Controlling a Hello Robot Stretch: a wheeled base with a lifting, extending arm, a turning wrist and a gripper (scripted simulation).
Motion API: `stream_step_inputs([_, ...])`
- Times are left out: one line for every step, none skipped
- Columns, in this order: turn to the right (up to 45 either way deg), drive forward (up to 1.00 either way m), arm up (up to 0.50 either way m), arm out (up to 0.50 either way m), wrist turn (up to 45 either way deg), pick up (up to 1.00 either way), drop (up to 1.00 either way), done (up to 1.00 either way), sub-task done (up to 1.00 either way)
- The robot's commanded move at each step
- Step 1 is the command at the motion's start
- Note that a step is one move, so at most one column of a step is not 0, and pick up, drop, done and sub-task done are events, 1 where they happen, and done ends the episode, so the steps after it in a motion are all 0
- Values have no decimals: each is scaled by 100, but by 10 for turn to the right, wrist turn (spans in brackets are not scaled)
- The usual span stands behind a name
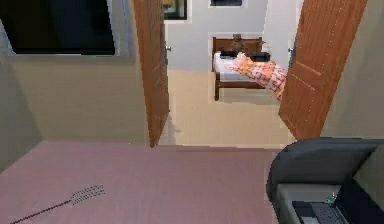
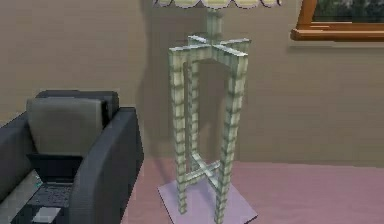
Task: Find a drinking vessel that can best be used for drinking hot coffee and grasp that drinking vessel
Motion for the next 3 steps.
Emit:
stream_step_inputs([0, 100, 0, 0, 0, 0, 0, 0, 0])
stream_step_inputs([0, 100, 0, 0, 0, 0, 0, 0, 0])
stream_step_inputs([0, 100, 0, 0, 0, 0, 0, 0, 0])
